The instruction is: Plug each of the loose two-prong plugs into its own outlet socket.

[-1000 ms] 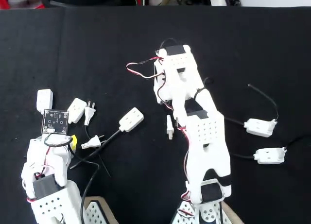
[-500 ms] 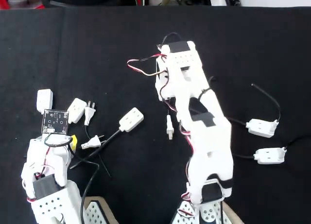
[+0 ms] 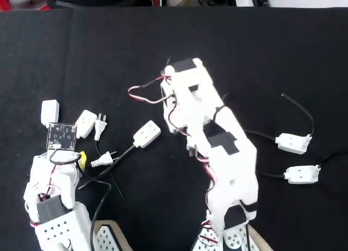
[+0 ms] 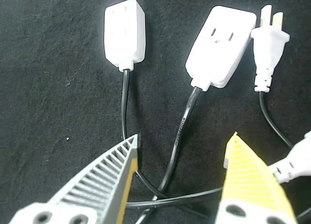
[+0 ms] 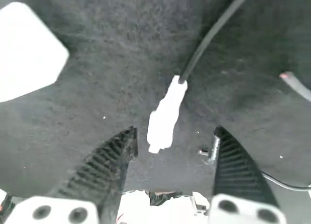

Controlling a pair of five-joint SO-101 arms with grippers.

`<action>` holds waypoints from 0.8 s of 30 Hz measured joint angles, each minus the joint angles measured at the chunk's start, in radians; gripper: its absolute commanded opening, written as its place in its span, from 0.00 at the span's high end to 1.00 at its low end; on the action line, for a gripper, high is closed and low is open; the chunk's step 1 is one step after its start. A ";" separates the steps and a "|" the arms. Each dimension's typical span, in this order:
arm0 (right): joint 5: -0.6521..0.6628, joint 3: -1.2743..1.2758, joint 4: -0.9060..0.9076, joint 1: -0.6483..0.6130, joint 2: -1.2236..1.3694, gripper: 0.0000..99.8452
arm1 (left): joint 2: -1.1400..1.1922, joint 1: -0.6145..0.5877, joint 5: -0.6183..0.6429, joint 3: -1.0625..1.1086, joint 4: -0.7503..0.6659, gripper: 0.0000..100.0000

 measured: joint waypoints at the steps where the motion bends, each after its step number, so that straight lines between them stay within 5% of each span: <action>1: 0.000 0.000 0.000 -0.003 0.023 0.75 | 0.000 0.000 0.000 0.000 0.000 0.72; 24: 0.029 -0.153 0.006 0.000 0.201 0.90 | 0.000 0.000 0.000 0.000 0.000 0.72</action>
